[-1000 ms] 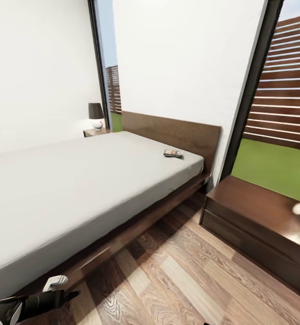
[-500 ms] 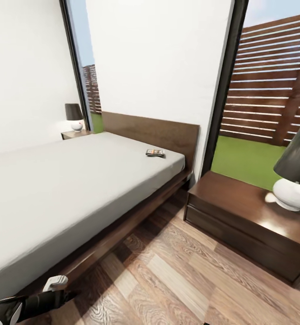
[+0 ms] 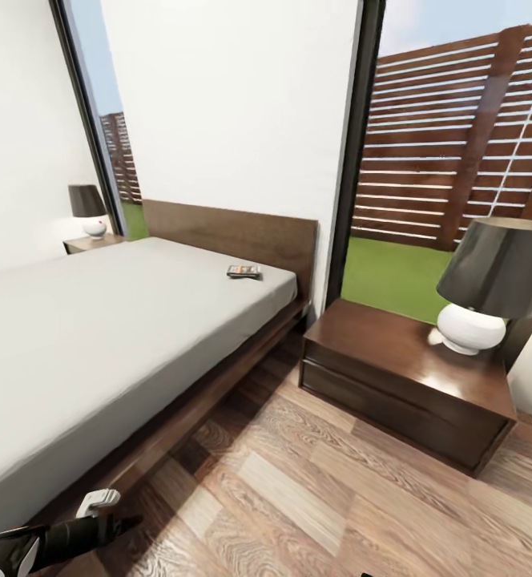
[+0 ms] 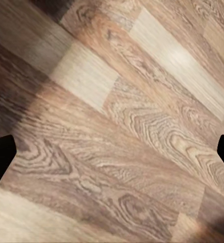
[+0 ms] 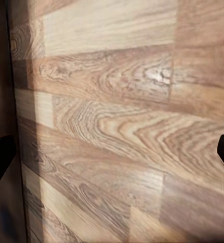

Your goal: In the bedroom, move the book from the bed onto either nightstand, and place the two sandals side by side next to the bed.

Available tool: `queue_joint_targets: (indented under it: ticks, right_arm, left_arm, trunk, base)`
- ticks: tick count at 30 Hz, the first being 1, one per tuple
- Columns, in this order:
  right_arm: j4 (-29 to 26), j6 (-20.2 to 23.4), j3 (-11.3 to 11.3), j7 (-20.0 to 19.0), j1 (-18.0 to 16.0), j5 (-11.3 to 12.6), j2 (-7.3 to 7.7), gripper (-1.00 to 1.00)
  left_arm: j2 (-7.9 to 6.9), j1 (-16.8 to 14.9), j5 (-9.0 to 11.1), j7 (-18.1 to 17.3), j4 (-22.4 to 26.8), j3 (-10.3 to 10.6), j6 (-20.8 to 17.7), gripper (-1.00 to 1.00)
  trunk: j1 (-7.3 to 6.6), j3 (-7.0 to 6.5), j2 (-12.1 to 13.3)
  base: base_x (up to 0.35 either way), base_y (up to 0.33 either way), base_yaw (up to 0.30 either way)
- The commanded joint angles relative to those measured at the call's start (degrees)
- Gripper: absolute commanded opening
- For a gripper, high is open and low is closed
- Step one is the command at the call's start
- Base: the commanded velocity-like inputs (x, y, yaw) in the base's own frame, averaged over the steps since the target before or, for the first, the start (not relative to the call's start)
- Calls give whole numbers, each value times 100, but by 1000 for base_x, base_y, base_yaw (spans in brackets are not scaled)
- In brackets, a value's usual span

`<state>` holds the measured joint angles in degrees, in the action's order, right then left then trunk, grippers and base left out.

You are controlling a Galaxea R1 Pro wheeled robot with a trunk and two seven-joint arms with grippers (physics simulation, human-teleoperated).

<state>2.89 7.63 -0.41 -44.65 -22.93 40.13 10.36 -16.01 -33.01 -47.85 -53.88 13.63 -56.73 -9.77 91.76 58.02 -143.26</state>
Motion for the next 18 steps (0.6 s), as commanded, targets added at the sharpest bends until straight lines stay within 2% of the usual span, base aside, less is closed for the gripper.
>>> queue_joint_targets:
  ticks: [1, 18]
  right_arm:
    - [18, 54, -2, -27, -9, 55, 1, 100]
    - [18, 54, -2, -33, -9, 57, 1, 100]
  left_arm:
    - [2, -4, -24, -35, 8, -48, -60, 100]
    - [2, -4, -27, -35, 8, -49, -60, 100]
  trunk:
    - [-1, 5, -2]
    - [-1, 5, -2]
  base:
    - [0, 0, -264]
    - [7, 0, -264]
